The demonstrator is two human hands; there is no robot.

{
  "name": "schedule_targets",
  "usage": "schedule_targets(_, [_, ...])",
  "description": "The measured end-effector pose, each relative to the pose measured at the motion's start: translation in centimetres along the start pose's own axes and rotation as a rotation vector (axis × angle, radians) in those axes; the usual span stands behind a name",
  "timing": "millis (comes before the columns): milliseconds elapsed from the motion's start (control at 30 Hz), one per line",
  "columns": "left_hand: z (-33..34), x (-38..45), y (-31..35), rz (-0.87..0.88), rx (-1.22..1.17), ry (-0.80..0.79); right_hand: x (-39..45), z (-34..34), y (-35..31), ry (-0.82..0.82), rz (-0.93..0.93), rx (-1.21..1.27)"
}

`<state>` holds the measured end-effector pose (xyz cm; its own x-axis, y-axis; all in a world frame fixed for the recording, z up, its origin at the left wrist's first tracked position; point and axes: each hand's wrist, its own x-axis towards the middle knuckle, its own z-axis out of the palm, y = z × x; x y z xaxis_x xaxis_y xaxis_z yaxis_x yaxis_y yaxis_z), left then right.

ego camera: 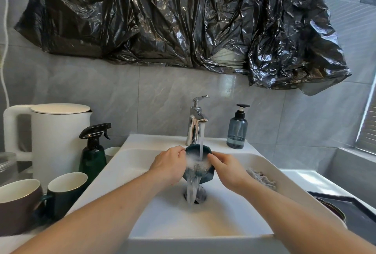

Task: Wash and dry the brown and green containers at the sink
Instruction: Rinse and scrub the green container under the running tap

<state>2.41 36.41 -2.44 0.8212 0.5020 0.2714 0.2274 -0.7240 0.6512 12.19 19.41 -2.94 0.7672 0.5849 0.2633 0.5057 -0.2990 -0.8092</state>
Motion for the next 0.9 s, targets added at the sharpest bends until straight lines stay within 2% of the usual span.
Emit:
schedule_targets(500, [0.12, 0.23, -0.19, 0.044, -0.036, 0.016, 0.38, -0.12, 0.38, 0.002, -0.036, 0.043])
schedule_targets(900, [0.42, 0.49, -0.50, 0.076, 0.024, 0.016, 0.41, -0.06, 0.35, 0.006, -0.075, 0.077])
